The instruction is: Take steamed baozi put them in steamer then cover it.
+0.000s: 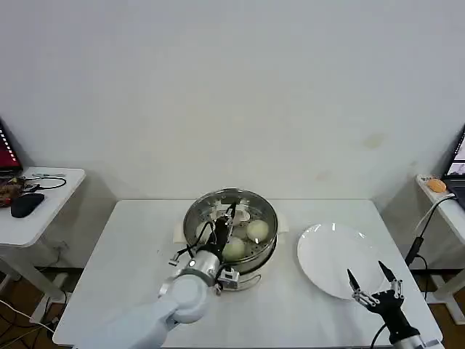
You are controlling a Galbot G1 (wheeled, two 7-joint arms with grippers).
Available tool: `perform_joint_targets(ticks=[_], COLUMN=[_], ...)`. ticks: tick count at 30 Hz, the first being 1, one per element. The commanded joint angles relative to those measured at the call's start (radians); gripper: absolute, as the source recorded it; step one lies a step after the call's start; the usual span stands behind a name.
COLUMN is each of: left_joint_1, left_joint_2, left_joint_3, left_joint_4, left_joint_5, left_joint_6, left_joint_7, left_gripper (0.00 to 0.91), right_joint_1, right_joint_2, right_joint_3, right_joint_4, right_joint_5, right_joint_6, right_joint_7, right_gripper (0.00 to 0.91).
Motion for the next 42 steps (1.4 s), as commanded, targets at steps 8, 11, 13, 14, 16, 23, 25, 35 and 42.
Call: perform_joint_targets(ticks=[8, 11, 13, 14, 16, 23, 25, 35, 42], left_joint_1=[0.04, 0.064, 0.087, 0.103, 0.136, 0.27, 0.306, 0.529, 0.672], left_joint_2=[0.043, 0.083, 0.107, 0.121, 0.139, 0.203, 0.21, 0.204, 0.191], left_joint_3=[-0.071, -0.102, -0.122, -0.133, -0.151, -0.278, -0.329, -0.766, -0.96], left_joint_4=[-0.08, -0.122, -0.148, -0.164, -0.201, -0.38, -0.414, -0.429, -0.308], left_joint_5=[-0.014, -0.034, -0.053, -0.065, -0.084, -0.179, -0.236, -1.103, -1.507], left_joint_6=[0.001, -0.003, -0.015, -0.025, -0.028, -0.039, -0.038, -0.206, -0.366], left_joint_7=[-0.002, 0.014, 0.02, 0.018, 0.016, 0.003, -0.008, -0.133, -0.139], left_gripper=[0.907, 0.907, 0.907, 0.907, 0.907, 0.907, 0.907, 0.907, 0.907], right_joint_1=[-0.006, -0.005, -0.006, -0.006, -0.007, -0.015, -0.017, -0.002, 0.028], right_joint_2=[-0.001, -0.001, 0.0, 0.0, 0.001, 0.002, 0.001, -0.019, -0.028], right_joint_3=[0.004, 0.006, 0.005, 0.005, 0.006, 0.008, 0.008, 0.006, 0.003], right_joint_4=[-0.002, 0.0, 0.002, 0.002, 0.004, 0.01, 0.012, 0.012, -0.007], right_joint_5=[-0.004, -0.002, -0.003, -0.003, -0.003, -0.005, -0.004, 0.019, 0.057], right_joint_6=[0.005, 0.004, 0.004, 0.004, 0.004, 0.007, 0.007, -0.002, -0.014], right_joint_7=[-0.001, -0.001, -0.001, -0.001, -0.001, -0.001, -0.001, -0.005, -0.008], right_gripper=[0.907, 0.907, 0.907, 0.907, 0.907, 0.907, 0.907, 0.907, 0.907])
